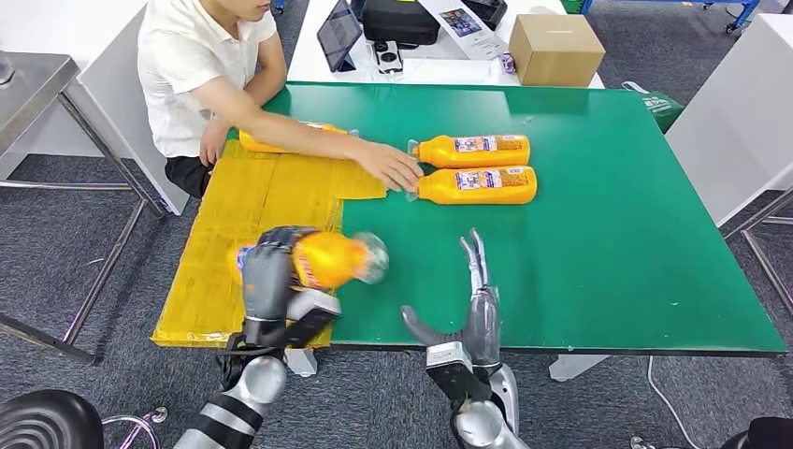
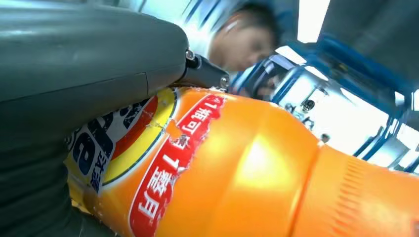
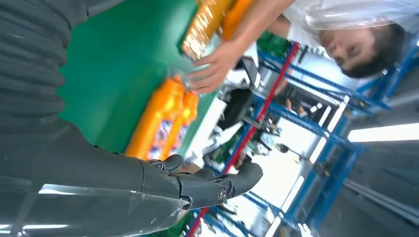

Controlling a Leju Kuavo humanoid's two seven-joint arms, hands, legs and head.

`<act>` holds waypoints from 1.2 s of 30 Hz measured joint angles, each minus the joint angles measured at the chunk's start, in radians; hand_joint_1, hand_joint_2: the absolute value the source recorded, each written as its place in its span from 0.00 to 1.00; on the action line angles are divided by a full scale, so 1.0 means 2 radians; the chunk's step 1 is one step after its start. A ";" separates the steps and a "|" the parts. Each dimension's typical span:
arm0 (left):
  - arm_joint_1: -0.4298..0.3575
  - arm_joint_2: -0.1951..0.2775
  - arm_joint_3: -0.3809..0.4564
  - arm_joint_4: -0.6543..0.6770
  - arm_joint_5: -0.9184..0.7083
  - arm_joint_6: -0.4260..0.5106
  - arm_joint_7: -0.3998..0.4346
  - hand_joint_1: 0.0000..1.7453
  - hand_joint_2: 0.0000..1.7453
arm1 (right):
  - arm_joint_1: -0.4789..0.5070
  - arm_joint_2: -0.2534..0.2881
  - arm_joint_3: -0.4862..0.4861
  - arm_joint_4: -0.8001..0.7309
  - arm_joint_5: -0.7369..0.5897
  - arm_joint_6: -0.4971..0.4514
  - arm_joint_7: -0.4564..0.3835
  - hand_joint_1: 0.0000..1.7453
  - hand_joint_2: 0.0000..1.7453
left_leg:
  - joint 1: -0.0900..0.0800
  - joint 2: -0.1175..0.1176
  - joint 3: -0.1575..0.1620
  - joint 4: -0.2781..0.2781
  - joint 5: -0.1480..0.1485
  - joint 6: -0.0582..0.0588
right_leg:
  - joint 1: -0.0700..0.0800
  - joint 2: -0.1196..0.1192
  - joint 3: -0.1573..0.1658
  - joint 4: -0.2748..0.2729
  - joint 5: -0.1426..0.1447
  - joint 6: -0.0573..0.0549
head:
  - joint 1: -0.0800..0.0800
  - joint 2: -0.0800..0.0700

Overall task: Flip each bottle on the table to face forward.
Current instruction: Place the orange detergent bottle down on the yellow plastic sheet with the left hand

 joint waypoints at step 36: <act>-0.170 0.010 0.032 0.287 -0.002 -0.235 0.089 0.00 1.00 | 0.008 0.009 -0.014 -0.078 -0.072 -0.004 -0.001 0.00 1.00 | 0.000 0.000 -0.001 0.000 0.000 0.000 | 0.000 0.000 -0.001 0.001 0.000 0.000 | 0.000 0.000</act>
